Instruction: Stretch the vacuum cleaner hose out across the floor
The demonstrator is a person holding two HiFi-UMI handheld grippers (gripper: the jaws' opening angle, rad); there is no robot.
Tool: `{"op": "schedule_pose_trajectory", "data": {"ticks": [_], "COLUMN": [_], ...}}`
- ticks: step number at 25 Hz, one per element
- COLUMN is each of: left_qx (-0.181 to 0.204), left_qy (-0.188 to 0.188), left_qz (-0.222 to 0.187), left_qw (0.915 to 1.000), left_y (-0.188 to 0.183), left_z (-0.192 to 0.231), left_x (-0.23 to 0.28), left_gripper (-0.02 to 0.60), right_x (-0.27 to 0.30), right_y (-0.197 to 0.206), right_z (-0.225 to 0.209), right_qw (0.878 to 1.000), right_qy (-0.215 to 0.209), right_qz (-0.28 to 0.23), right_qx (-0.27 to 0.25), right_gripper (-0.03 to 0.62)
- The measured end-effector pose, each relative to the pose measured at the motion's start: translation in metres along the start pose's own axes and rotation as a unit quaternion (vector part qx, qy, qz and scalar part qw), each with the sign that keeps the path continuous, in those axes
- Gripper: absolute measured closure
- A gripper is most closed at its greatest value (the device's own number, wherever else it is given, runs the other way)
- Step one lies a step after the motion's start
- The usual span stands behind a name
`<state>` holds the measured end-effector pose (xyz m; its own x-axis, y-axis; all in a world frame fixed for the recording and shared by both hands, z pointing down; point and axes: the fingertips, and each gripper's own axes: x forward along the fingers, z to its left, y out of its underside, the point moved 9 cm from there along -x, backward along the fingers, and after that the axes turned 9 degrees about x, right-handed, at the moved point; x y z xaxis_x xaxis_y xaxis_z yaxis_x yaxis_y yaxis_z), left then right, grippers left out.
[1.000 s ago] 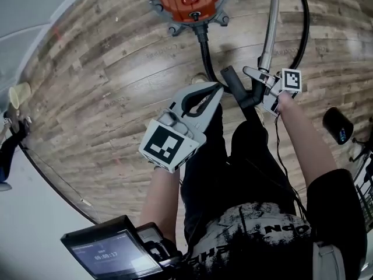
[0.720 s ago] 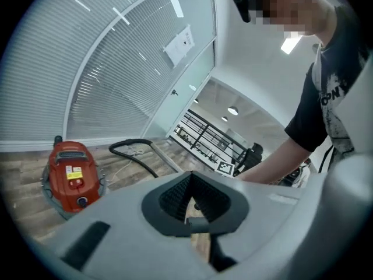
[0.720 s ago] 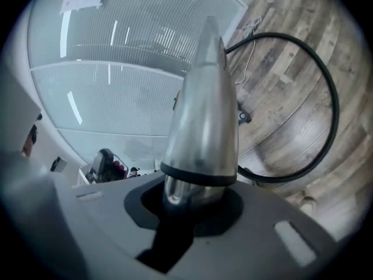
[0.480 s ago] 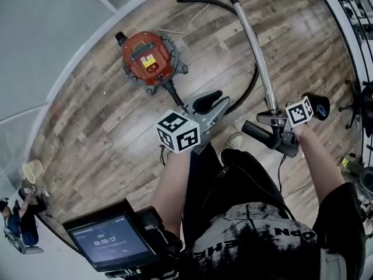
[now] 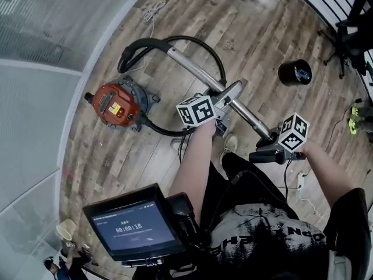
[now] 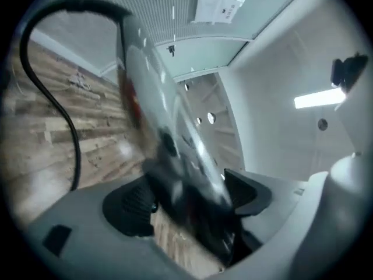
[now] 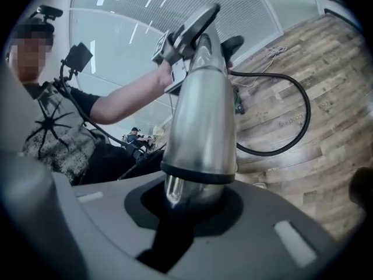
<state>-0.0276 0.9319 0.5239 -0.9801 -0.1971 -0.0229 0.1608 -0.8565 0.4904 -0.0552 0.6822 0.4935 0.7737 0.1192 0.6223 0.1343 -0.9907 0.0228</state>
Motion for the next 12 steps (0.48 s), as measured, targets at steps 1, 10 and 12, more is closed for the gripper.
{"op": "schedule_pose_trajectory", "data": {"ticks": [1,10,12], "left_qx": [-0.016,-0.028,-0.018], "left_qy": [0.024,0.118,0.126], "left_qz": [-0.012,-0.029,-0.016], "left_qw": [0.9995,0.9922,0.9917], "left_y": [0.009,0.051,0.054], "left_z": [-0.007,-0.102,-0.118], "left_x": [0.015,0.091,0.098], "left_gripper": [0.246,0.504,0.509], "right_x": [-0.001,-0.033,-0.037], "right_y": [0.012,0.106,0.116], "right_z": [-0.002,-0.013,-0.012], "right_qw": [1.0,0.99,0.987], "right_qy": [0.003,0.071,0.086], "right_qz": [-0.004,-0.11,-0.128], "right_qx": [-0.003,-0.043,-0.051], "right_gripper": [0.514,0.513,0.514]}}
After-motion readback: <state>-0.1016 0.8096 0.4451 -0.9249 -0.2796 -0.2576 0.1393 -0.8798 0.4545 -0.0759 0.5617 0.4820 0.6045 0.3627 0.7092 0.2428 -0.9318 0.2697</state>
